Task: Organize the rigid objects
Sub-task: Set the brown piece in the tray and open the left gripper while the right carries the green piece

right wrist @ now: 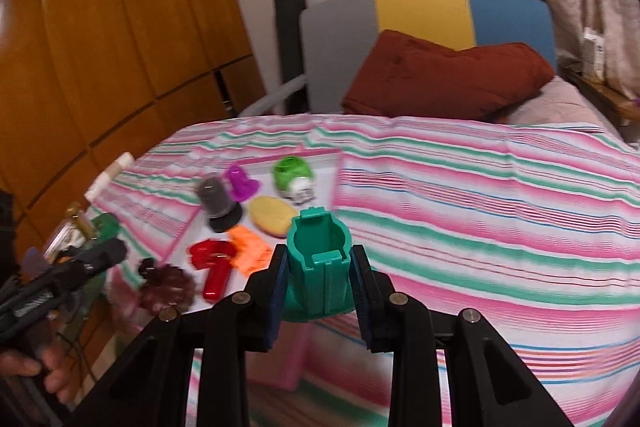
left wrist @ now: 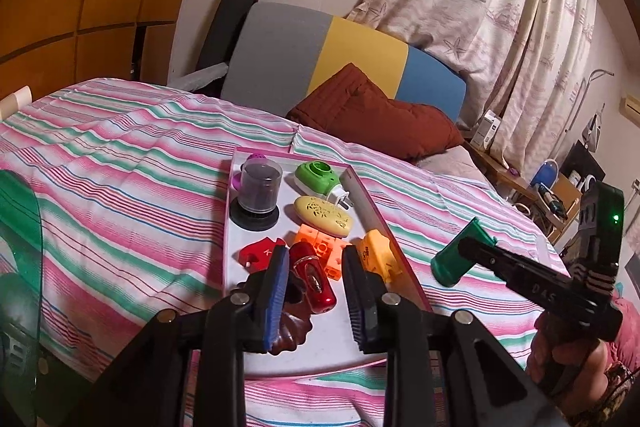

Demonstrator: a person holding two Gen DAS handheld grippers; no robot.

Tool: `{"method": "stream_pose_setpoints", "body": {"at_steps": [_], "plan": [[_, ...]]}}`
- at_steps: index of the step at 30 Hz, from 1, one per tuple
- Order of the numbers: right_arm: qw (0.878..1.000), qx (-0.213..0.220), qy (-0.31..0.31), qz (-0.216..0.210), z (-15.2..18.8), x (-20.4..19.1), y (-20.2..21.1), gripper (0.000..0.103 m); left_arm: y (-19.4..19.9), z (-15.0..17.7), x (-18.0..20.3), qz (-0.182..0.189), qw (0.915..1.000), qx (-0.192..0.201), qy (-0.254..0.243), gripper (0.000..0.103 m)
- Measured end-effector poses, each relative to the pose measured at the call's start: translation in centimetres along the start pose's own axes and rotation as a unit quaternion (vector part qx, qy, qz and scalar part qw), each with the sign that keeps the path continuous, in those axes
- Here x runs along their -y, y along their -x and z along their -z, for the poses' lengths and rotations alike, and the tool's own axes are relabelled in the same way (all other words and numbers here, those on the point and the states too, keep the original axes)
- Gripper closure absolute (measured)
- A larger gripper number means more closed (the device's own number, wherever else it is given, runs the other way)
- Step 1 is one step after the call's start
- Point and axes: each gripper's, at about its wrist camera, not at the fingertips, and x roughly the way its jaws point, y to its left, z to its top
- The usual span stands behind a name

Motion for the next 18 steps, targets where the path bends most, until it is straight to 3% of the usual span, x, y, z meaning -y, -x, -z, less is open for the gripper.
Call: {"method": "stream_pose_setpoints", "body": {"at_steps": [5, 8, 18], "plan": [[0.999, -0.023, 0.011, -0.04, 0.5, -2.3, -1.0, 0.073, 0.7, -0.1, -0.5, 0.001, 0.9999, 0.013, 0.006, 0.067], [0.998, -0.04, 0.02, -0.051, 0.9, -3.5, -2.1, 0.073, 0.9, -0.2, -0.6, -0.018, 0.9998, 0.013, 0.003, 0.066], [0.995, -0.07, 0.06, -0.033, 2.1, -5.5, -4.8, 0.072, 0.8, -0.1, -1.9, -0.052, 0.9984, -0.004, 0.022, 0.062]]}}
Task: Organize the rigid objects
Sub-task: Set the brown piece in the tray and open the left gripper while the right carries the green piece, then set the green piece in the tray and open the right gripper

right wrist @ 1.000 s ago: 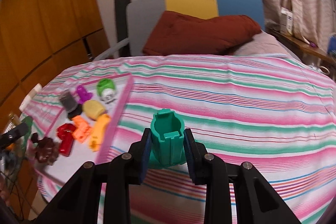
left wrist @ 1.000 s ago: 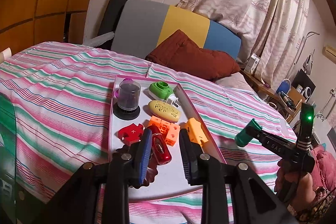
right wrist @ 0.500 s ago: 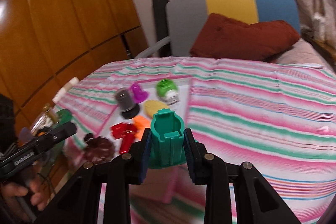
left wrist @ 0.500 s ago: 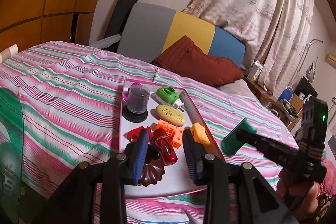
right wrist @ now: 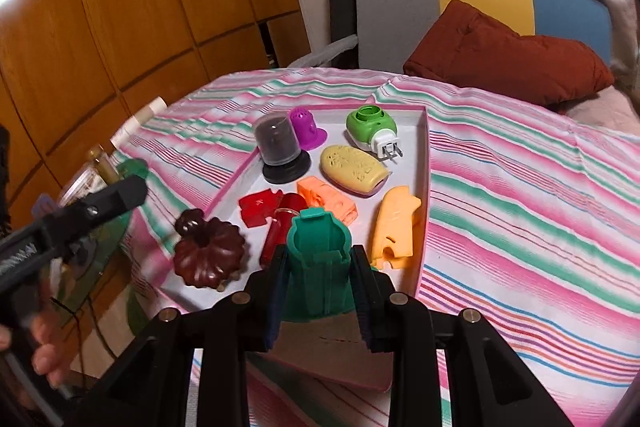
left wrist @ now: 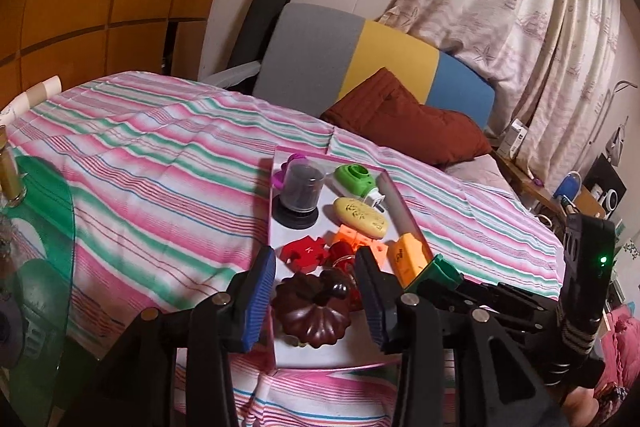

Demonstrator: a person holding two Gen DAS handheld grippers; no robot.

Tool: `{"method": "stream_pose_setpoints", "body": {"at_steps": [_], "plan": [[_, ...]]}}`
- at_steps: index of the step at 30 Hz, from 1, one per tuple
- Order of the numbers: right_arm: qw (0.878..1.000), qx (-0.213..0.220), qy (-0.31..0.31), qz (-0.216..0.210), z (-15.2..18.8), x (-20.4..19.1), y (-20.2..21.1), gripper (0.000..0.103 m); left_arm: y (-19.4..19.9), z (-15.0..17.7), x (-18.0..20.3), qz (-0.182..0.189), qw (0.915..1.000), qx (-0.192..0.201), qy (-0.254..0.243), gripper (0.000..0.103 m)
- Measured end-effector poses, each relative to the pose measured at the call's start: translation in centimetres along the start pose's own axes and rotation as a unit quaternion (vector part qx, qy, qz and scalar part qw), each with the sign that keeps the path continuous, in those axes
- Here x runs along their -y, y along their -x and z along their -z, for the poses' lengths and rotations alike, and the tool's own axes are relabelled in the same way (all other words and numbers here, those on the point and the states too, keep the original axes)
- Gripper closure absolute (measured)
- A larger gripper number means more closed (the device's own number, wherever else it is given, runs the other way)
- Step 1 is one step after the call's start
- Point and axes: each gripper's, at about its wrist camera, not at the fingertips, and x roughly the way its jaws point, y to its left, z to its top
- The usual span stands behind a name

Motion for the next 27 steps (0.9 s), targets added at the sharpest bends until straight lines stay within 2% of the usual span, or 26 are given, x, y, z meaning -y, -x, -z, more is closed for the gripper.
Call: {"method": "stream_pose_setpoints", "body": {"at_steps": [2, 7, 10, 17, 21, 27], "plan": [[1.0, -0.007, 0.001, 0.015, 0.0, 0.0, -0.5, 0.072, 0.0, 0.1, 0.1, -0.007, 1.0, -0.003, -0.005, 0.062], [1.0, -0.011, -0.016, 0.008, 0.1, 0.4, -0.3, 0.054, 0.0, 0.1, 0.7, -0.031, 0.9993, -0.003, -0.02, 0.062], [1.0, -0.008, -0.027, 0.006, 0.3, 0.6, 0.3, 0.052, 0.3, 0.1, 0.8, -0.048, 0.9987, 0.005, -0.02, 0.062], [0.998, -0.034, -0.046, 0.011, 0.6, 0.2, 0.8, 0.049, 0.9, -0.1, 1.2, -0.081, 0.9962, 0.019, -0.024, 0.062], [0.998, -0.014, -0.051, 0.016, 0.9, -0.1, 1.4, 0.042, 0.8, 0.3, 1.0, -0.094, 0.9953, 0.014, -0.019, 0.062], [0.998, -0.008, -0.053, 0.019, 1.4, -0.3, 1.6, 0.041, 0.6, 1.2, 1.1, -0.101, 0.9943, -0.001, -0.035, 0.062]]}}
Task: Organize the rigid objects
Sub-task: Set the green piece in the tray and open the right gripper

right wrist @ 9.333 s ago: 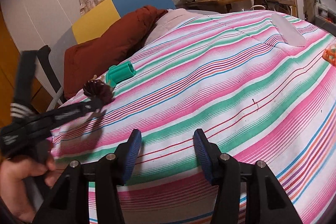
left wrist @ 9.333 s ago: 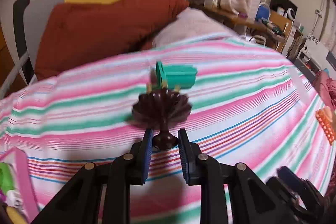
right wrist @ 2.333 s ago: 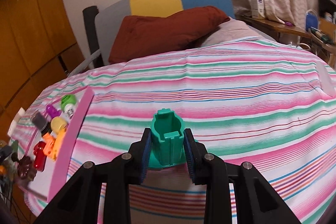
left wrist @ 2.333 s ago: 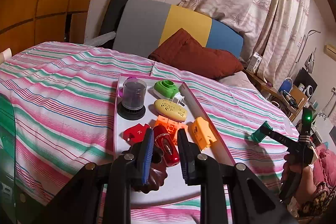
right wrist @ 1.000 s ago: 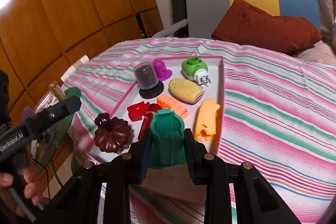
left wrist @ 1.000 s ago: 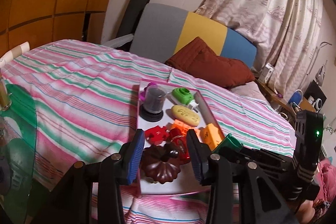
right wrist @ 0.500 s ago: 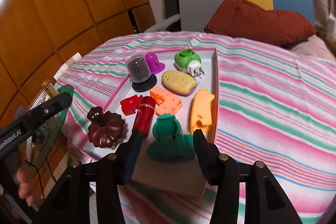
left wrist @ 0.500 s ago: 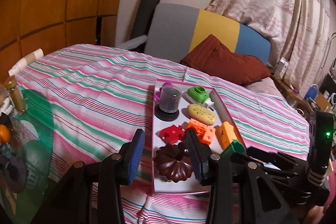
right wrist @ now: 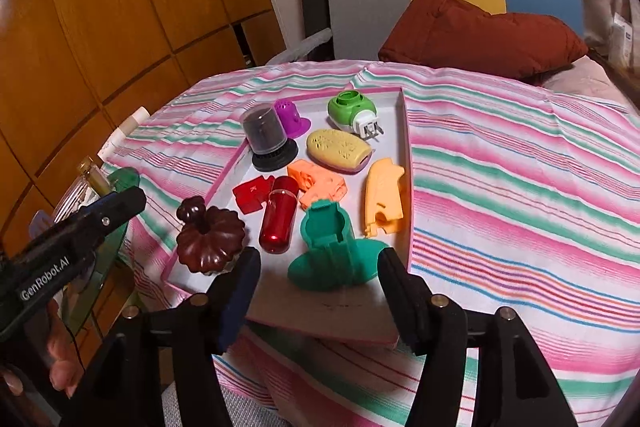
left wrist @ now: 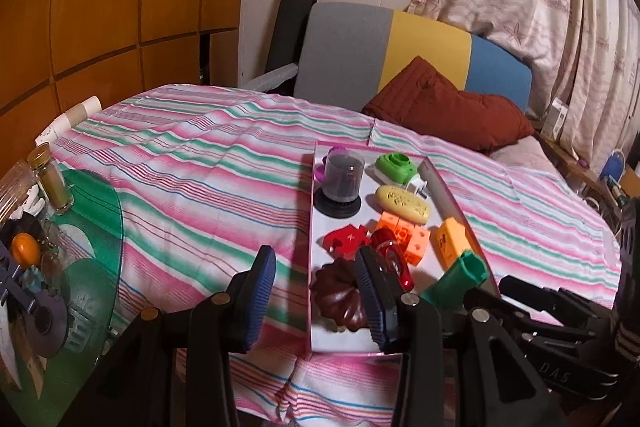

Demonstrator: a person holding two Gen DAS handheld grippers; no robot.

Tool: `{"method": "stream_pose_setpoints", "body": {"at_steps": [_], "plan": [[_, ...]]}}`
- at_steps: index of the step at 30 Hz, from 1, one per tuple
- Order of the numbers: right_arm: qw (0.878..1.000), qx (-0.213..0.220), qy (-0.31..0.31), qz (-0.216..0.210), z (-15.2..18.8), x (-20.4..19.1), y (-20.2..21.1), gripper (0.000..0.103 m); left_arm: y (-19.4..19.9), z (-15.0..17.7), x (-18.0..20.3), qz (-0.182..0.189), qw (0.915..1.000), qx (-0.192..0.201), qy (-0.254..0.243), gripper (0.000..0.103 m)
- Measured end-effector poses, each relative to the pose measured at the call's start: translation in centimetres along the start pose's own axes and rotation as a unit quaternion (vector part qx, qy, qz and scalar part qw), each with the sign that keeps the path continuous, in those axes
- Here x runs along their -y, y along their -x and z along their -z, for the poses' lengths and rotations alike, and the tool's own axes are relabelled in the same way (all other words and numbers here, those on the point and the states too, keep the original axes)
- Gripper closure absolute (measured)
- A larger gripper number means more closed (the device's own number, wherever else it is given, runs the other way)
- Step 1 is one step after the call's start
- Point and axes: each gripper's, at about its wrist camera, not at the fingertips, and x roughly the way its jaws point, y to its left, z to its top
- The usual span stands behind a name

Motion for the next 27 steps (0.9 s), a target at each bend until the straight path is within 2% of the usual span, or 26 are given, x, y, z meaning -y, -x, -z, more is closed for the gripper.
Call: {"method": "stream_pose_setpoints", "body": {"at_steps": [13, 17, 23, 27], "plan": [[1.0, 0.005, 0.002, -0.005, 0.1, -1.1, 1.6, 0.04, 0.9, 0.2, 0.1, -0.003, 1.0, 0.001, -0.005, 0.062], [1.0, 0.022, 0.014, 0.01, 0.1, -1.9, 2.0, 0.039, 0.9, 0.4, 0.4, -0.017, 0.9997, 0.002, -0.016, 0.062], [0.999, 0.025, 0.012, 0.024, 0.8, -2.1, 2.1, 0.038, 1.1, 1.3, 1.0, -0.051, 0.9979, -0.006, -0.04, 0.062], [0.999, 0.018, 0.007, 0.027, 1.3, -1.9, 2.0, 0.038, 1.5, 1.9, 1.1, -0.052, 0.9974, -0.002, -0.05, 0.062]]}}
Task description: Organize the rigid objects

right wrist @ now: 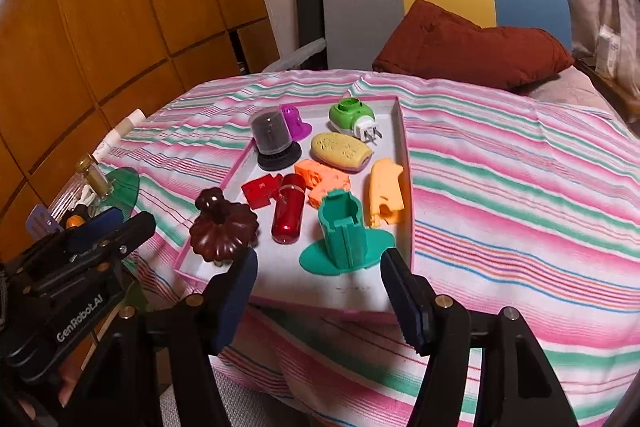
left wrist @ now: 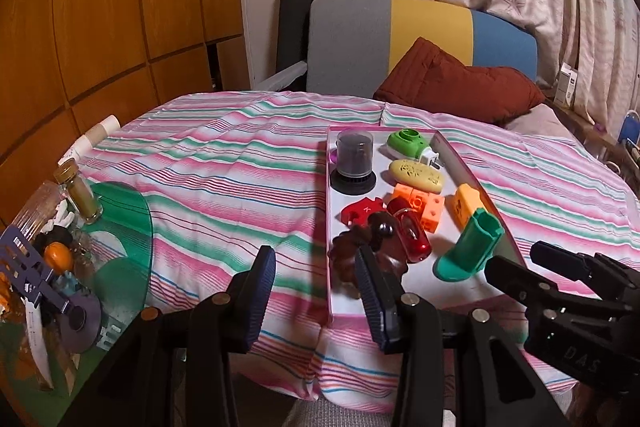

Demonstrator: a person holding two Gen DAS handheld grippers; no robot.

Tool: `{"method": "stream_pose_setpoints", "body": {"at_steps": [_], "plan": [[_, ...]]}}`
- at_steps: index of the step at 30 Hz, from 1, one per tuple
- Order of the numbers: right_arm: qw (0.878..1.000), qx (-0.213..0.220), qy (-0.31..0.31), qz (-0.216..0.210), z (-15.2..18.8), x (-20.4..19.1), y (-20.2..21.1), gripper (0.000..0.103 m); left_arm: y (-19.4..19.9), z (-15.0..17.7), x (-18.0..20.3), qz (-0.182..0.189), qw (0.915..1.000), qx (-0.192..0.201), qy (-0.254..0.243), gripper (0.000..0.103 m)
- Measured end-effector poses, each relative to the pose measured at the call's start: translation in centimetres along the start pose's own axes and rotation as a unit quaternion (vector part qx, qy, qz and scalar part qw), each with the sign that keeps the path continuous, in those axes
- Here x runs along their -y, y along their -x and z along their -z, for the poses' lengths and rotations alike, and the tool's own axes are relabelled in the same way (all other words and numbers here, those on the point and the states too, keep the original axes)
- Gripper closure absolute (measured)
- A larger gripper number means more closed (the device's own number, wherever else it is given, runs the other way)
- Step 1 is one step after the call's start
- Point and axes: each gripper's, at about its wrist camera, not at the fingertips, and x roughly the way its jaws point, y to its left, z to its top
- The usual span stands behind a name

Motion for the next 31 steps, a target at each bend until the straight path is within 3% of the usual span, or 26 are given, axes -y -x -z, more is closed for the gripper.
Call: {"method": "stream_pose_setpoints", "body": {"at_steps": [11, 17, 31], "plan": [[1.0, 0.005, 0.008, 0.006, 0.1, -0.4, 0.4, 0.035, 0.5, 0.0, 0.2, 0.0, 1.0, 0.006, -0.002, 0.062], [1.0, 0.002, 0.007, 0.005, 0.2, -0.4, 0.2, 0.035, 0.7, 0.3, -0.1, 0.033, 0.9994, 0.004, 0.007, 0.062], [1.0, 0.003, 0.005, 0.007, 0.2, -0.2, 0.1, 0.035, 0.8, 0.1, 1.1, 0.018, 0.9996, 0.013, -0.016, 0.062]]}}
